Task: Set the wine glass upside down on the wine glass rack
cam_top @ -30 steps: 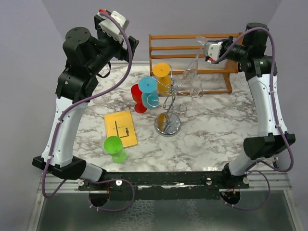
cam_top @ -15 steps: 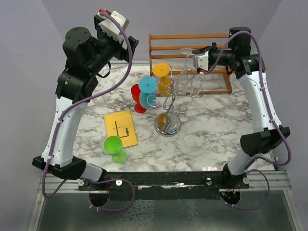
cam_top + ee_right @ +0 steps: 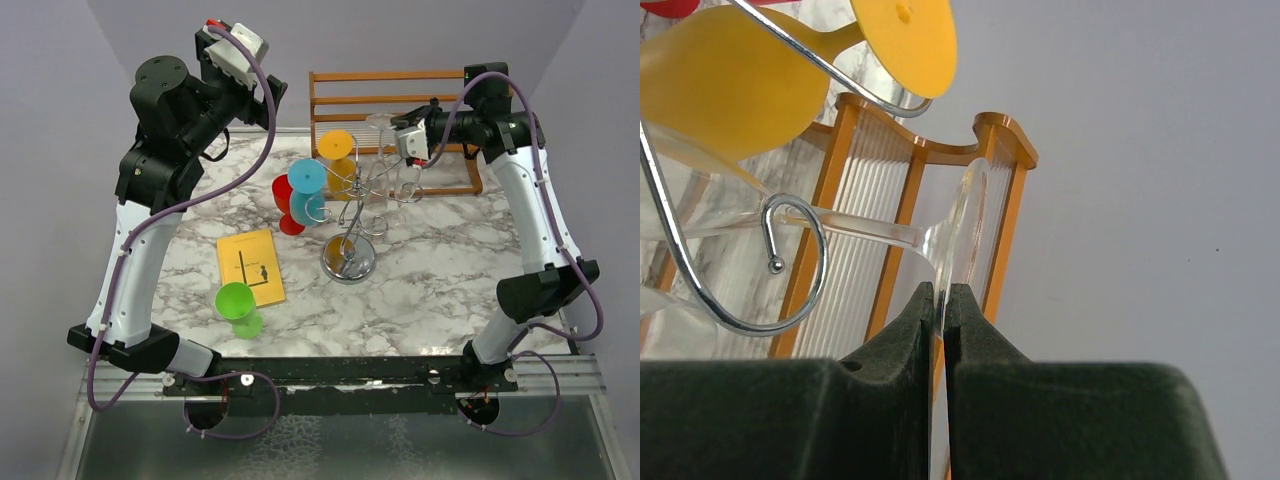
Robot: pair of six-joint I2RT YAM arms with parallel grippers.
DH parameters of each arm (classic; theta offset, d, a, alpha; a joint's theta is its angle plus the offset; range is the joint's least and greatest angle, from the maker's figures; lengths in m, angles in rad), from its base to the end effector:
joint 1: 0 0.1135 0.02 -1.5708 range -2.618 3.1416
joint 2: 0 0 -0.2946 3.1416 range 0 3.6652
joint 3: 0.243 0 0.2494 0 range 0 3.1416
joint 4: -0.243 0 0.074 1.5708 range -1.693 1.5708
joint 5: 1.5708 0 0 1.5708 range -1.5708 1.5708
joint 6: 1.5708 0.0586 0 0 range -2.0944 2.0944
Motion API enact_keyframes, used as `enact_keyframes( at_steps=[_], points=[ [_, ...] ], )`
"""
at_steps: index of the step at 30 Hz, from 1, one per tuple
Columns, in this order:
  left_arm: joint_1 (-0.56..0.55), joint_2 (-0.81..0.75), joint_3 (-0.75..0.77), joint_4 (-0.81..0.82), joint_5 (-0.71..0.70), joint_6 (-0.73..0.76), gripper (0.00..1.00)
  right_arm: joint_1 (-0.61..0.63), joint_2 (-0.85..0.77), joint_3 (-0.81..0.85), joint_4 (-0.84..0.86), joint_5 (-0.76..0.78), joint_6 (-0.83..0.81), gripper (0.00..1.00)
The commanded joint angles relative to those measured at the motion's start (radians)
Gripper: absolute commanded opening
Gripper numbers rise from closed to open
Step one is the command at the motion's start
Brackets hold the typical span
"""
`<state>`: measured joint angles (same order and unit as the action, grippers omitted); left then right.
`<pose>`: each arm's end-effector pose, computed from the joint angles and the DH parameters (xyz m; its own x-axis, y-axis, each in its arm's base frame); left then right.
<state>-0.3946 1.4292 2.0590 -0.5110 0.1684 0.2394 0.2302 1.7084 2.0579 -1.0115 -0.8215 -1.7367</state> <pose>0.2451 -0.1127 0.6118 0.2326 0.1564 -0.9599 0.4915 0.8328 0.2548 0.3379 0.1233 0.4746 0.8067 -0.5009 -0.3136 -0.4717 -0.2261 -0.8523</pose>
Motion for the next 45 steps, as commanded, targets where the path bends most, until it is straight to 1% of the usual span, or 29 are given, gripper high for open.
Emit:
enact_keyframes(
  at_steps=[1,16,34,41,45],
  points=[
    [0.003,0.002,0.005,-0.001,-0.004,0.012,0.82,0.009,-0.005,0.043,-0.060,-0.042,-0.066,0.03],
    [0.003,-0.003,-0.008,0.000,-0.003,0.022,0.82,0.044,-0.023,0.039,-0.126,-0.013,-0.136,0.04],
    [0.003,-0.007,-0.009,-0.003,0.000,0.037,0.82,0.060,-0.070,0.041,-0.193,-0.038,-0.138,0.03],
    [0.004,-0.009,-0.015,-0.005,0.002,0.040,0.82,0.060,-0.106,0.025,-0.206,0.011,-0.133,0.03],
    [0.003,-0.011,-0.017,-0.006,0.008,0.038,0.82,0.060,-0.133,0.000,-0.201,0.065,-0.114,0.03]
  ],
)
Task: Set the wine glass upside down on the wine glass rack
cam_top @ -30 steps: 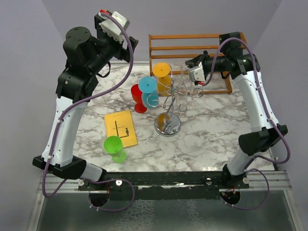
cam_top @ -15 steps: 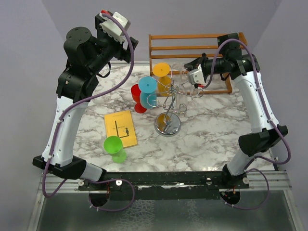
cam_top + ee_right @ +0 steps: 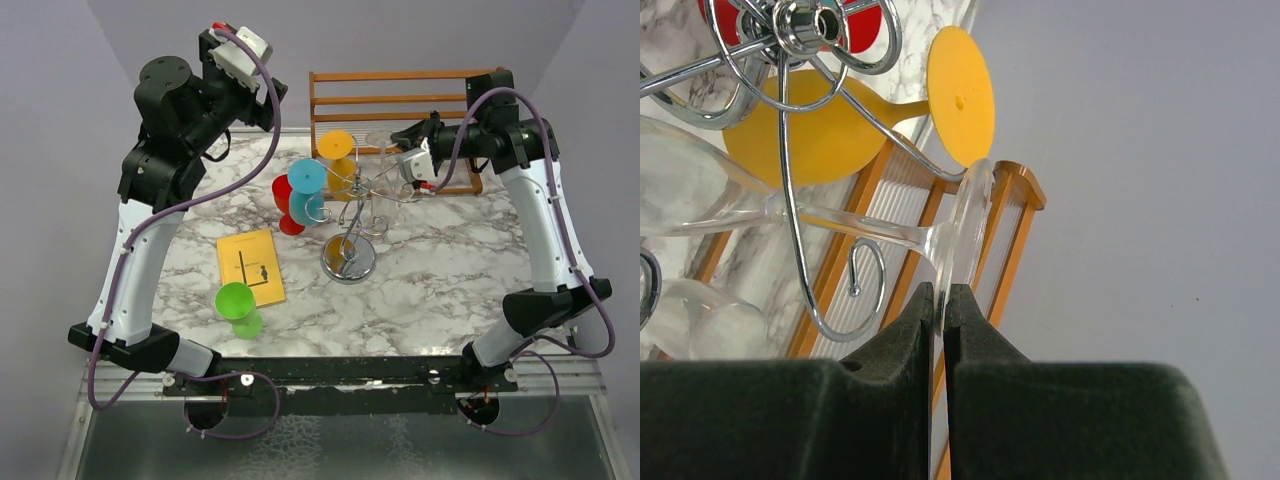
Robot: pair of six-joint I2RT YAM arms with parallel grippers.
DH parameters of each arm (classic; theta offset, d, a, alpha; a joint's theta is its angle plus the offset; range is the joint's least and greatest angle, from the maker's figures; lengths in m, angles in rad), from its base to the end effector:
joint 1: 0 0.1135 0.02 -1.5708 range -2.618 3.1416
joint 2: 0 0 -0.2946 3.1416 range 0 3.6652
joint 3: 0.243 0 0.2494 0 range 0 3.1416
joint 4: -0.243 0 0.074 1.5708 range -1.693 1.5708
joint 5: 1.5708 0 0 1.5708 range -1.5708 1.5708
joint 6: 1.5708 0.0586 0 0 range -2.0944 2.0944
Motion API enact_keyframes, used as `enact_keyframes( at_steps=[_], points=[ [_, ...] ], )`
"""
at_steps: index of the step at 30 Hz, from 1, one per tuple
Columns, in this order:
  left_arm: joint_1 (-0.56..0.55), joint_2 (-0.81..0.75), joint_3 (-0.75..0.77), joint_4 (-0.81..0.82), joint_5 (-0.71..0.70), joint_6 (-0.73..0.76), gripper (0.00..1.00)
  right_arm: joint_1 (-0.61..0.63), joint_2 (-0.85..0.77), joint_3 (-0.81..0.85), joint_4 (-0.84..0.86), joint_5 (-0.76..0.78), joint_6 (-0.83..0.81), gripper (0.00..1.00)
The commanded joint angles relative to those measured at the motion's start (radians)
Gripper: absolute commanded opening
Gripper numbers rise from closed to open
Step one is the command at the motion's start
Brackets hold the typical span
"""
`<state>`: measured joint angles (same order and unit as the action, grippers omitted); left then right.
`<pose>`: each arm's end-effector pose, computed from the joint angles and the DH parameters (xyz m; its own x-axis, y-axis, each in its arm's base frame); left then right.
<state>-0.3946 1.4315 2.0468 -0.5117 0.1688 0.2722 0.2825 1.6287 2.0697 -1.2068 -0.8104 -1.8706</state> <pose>0.2484 -0.1141 0.6076 0.2353 0.1891 -0.9533 0.4879 0.8253 0.2841 0.2886 0.1280 0.4859 0.8593 -0.4362 -0.2669 -0.4311 -0.3371 -0.8370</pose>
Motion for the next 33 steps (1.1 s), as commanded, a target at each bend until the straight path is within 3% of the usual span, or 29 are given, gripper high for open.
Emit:
enact_keyframes(
  at_steps=[1,18,33],
  points=[
    [0.003,-0.014,-0.004,-0.005,0.009,0.004,0.82,0.008,-0.060,-0.017,-0.003,0.067,0.026,0.03],
    [0.003,-0.024,-0.011,-0.010,0.023,0.007,0.82,0.008,-0.104,-0.098,0.141,0.264,0.174,0.03],
    [0.003,-0.027,-0.011,-0.022,0.037,0.018,0.82,0.009,-0.055,-0.099,0.207,0.219,0.190,0.03]
  ],
)
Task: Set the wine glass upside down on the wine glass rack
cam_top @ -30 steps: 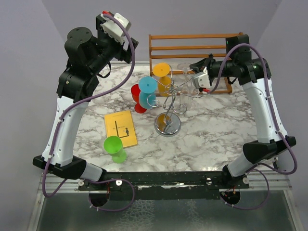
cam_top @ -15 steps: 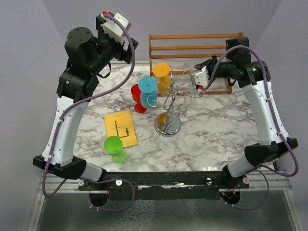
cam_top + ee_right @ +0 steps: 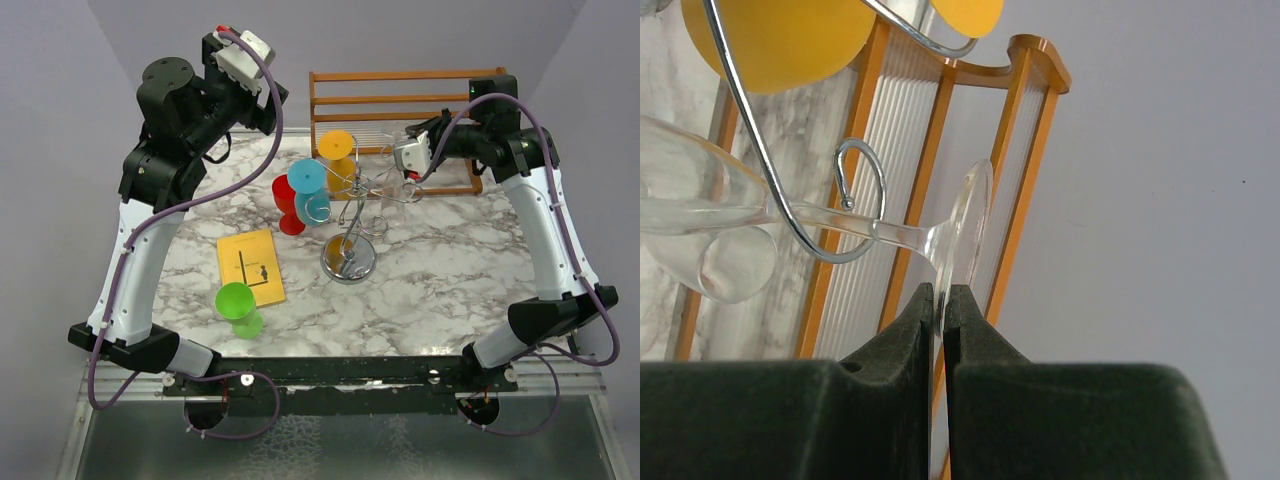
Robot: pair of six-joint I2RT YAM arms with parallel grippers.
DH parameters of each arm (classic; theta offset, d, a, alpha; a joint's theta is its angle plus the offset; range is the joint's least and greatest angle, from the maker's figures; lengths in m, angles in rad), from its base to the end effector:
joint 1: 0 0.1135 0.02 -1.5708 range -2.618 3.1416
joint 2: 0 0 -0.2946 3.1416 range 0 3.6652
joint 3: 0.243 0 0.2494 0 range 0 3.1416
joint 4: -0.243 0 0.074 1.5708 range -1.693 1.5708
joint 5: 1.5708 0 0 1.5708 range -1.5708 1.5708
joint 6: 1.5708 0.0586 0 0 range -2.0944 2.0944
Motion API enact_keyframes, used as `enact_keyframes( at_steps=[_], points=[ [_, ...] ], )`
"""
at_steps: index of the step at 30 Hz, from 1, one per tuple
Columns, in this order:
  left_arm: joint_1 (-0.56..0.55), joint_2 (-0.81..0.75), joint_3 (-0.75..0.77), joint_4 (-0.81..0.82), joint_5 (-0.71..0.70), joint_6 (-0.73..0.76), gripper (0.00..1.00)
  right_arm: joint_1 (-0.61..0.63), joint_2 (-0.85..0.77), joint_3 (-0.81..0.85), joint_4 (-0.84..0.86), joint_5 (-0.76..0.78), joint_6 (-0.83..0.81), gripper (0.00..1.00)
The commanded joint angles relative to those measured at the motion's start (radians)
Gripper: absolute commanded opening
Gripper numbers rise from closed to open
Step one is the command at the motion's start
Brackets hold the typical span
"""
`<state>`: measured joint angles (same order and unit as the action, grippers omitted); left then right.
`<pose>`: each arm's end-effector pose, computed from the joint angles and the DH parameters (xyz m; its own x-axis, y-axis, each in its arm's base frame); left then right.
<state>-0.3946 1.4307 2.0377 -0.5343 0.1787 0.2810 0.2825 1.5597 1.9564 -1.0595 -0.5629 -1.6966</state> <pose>0.2497 -0.1153 0.6021 0.2147 0.2062 -0.9547 0.5021 0.8151 0.2890 0.2930 0.1176 0.4809 0.7088 -0.6679 -0.2269 -0.5060 -0.2574 -0.8232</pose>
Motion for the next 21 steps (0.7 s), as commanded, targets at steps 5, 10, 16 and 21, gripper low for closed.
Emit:
enact_keyframes(
  at_steps=[5,10,16,21],
  points=[
    [0.003,-0.024,-0.002,0.000,0.031,0.012,0.82,0.009,0.027,0.022,0.034,-0.089,-0.004,0.04],
    [0.003,-0.024,-0.002,-0.003,0.034,0.016,0.82,0.013,0.034,0.022,0.009,-0.133,-0.016,0.04],
    [0.003,-0.023,-0.002,-0.007,0.036,0.020,0.82,0.015,0.031,0.018,-0.027,-0.168,-0.042,0.04],
    [0.003,-0.023,-0.004,-0.011,0.040,0.025,0.82,0.016,0.022,-0.004,-0.045,-0.168,-0.055,0.06]
  ],
)
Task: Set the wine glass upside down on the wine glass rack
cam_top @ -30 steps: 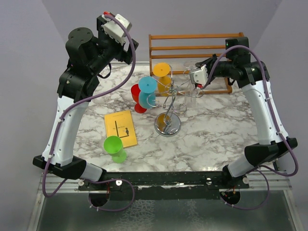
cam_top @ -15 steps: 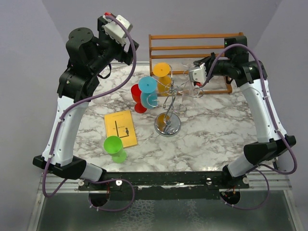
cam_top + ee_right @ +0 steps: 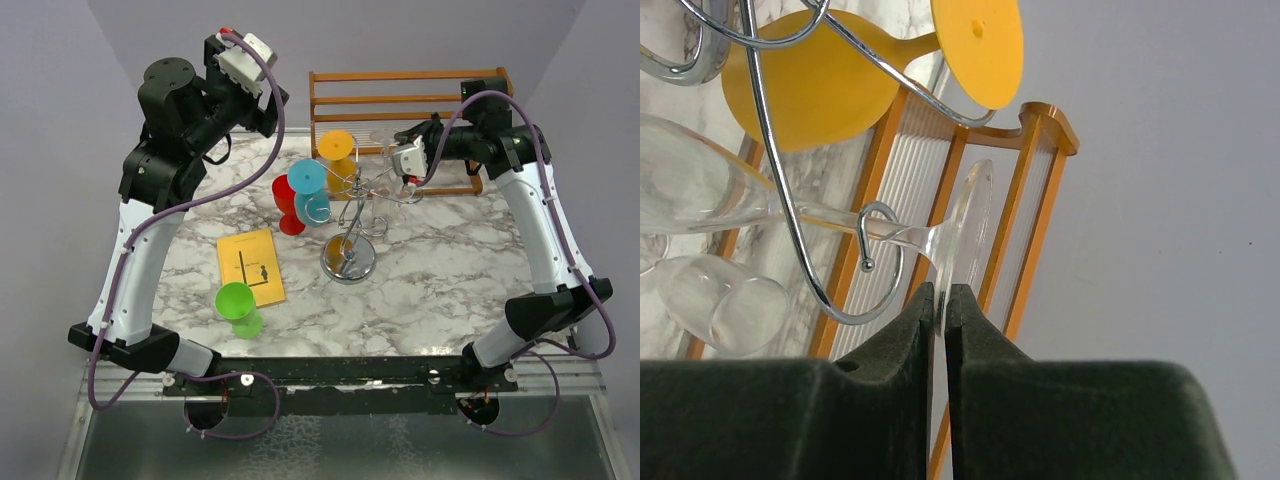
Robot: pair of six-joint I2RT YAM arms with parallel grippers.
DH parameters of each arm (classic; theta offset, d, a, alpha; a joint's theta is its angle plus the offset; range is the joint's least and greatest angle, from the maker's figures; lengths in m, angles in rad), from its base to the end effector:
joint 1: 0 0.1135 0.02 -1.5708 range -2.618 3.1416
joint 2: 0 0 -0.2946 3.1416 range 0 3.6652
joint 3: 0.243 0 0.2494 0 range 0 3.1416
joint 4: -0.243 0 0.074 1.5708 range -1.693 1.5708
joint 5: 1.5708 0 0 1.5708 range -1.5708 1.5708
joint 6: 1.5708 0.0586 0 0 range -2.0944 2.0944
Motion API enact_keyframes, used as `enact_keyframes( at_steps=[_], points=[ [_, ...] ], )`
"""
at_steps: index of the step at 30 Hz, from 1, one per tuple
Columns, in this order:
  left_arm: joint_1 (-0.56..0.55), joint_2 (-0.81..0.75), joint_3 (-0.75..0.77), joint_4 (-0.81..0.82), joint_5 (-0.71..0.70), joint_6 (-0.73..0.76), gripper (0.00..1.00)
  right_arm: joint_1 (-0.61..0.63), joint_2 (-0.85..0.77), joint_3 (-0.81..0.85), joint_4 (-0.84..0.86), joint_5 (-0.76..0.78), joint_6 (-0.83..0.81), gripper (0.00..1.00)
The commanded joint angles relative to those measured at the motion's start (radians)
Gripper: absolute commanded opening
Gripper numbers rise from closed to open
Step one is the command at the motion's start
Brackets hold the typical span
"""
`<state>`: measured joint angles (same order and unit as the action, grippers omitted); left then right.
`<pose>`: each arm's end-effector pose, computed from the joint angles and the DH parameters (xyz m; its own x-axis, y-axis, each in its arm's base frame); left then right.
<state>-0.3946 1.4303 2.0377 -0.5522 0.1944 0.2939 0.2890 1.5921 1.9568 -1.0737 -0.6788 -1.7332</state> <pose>0.2491 -0.1160 0.5999 0.2096 0.2206 -0.9526 0.5167 0.8021 0.2995 0.2980 0.1270 0.4726 0.7706 -0.5722 -0.2807 -0.5061 -0.2818 -0.8151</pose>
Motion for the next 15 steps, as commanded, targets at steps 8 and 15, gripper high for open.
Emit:
enact_keyframes(
  at_steps=[8,15],
  points=[
    [0.003,-0.022,-0.005,0.006,0.027,0.019,0.82,0.010,-0.026,-0.022,-0.045,-0.061,-0.023,0.09],
    [0.004,-0.030,-0.018,0.012,0.012,0.026,0.82,0.010,-0.029,-0.026,-0.054,-0.064,-0.027,0.14]
  ],
)
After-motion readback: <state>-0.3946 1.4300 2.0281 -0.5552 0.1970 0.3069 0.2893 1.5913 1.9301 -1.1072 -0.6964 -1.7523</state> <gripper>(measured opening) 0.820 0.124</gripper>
